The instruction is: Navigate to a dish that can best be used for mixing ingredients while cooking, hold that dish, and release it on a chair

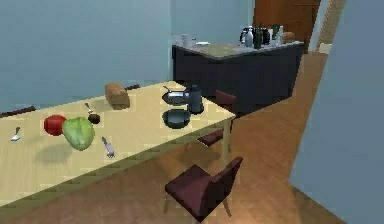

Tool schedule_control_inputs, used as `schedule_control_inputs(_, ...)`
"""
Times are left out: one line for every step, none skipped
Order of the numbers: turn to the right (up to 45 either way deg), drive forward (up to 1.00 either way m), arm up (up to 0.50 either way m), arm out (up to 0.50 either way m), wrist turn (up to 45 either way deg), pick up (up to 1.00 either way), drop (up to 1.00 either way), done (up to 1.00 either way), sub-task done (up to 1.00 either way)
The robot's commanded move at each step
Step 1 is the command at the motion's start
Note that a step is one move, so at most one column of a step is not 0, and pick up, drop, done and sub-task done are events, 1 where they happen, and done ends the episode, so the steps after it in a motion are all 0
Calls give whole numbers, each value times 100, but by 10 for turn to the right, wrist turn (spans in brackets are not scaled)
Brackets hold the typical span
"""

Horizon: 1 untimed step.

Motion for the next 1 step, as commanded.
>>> schedule_control_inputs(300, 0, 0, 0, 0, 0, 0, 0, 0)
